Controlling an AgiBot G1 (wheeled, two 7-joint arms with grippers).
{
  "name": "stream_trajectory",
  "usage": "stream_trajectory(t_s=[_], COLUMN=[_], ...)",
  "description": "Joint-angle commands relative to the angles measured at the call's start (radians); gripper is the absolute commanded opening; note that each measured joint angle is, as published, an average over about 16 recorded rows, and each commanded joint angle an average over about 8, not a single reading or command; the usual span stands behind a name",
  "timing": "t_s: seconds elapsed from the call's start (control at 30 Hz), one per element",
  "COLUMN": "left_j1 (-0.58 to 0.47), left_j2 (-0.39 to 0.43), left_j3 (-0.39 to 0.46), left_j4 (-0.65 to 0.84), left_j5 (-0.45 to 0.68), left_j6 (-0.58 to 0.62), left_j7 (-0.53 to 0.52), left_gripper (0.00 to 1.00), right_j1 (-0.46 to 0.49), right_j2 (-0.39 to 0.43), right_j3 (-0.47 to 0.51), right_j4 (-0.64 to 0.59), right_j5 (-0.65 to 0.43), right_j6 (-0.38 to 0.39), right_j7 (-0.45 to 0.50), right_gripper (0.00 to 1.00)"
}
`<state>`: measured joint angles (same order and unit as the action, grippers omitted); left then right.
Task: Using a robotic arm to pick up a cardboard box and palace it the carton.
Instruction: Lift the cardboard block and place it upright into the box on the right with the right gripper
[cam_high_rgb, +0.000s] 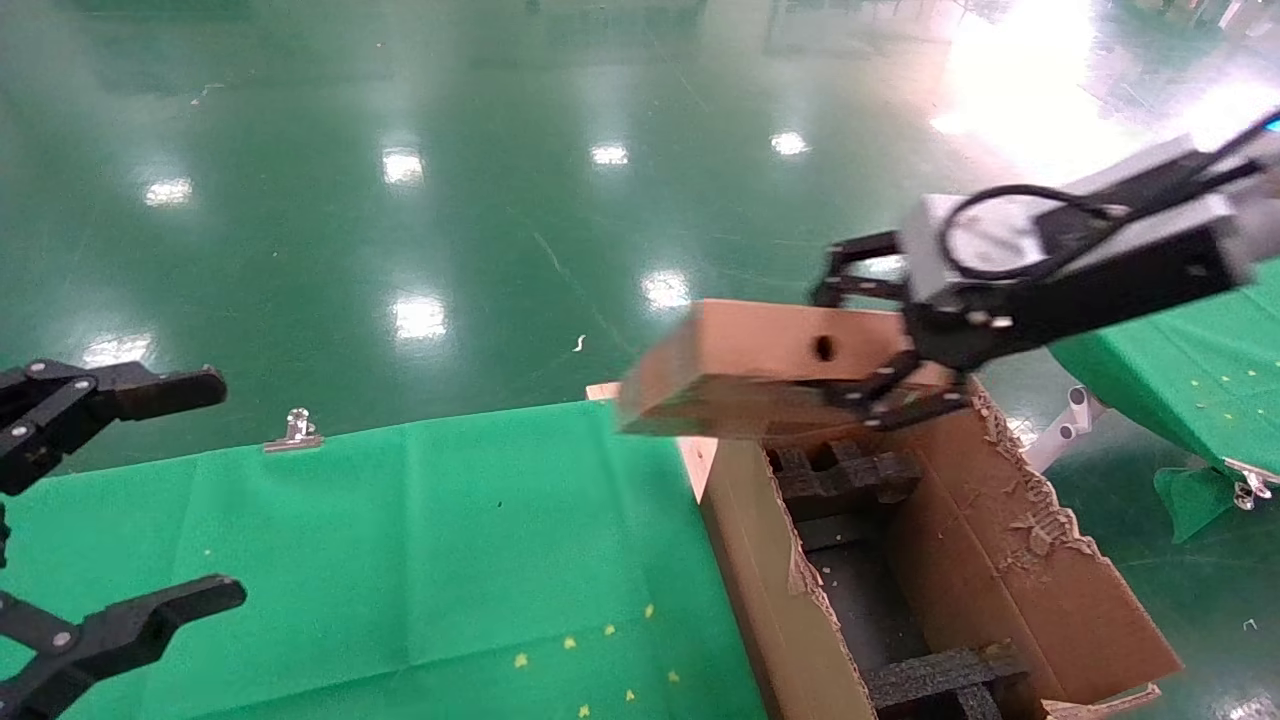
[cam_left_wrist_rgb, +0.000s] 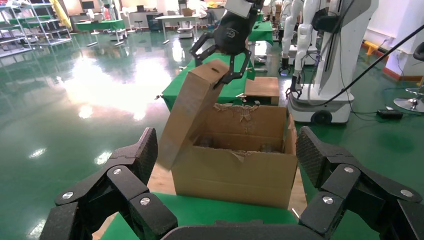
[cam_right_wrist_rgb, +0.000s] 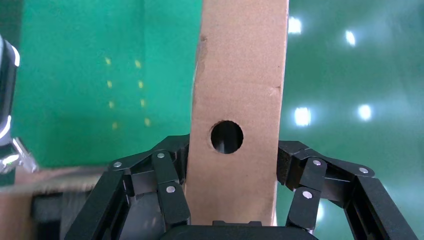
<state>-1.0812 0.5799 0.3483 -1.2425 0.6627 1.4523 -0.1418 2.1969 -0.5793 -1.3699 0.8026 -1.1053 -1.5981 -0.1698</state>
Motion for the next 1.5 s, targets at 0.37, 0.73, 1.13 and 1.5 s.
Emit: stream_trajectory(t_s=[0.37,0.73,1.13,1.5], left_j1=[0.000,0.000,0.000,0.000], left_j2=[0.000,0.000,0.000,0.000], left_j3=[0.000,0.000,0.000,0.000], left_j4=[0.000,0.000,0.000,0.000], left_j5=[0.000,0.000,0.000,0.000], left_j6=[0.000,0.000,0.000,0.000], left_j7=[0.000,0.000,0.000,0.000], left_gripper=[1.00,1.00,1.00,1.00], right_j1=[0.090,0.090,0.025,-0.108], right_j2=[0.154,0.204,0.221,0.306], right_j3=[-0.195,-0.291,-0.293,-0.314], right_j4=[-0.101,-0.151,-0.164,-0.144], right_j5=[-0.017,-0.004,0.071,0.194], right_j6=[0.002,0.008,0.068,0.252], right_j7=[-0.054,-0.074,0.034,0.365], right_gripper=[0.00,0.00,0.00,0.00])
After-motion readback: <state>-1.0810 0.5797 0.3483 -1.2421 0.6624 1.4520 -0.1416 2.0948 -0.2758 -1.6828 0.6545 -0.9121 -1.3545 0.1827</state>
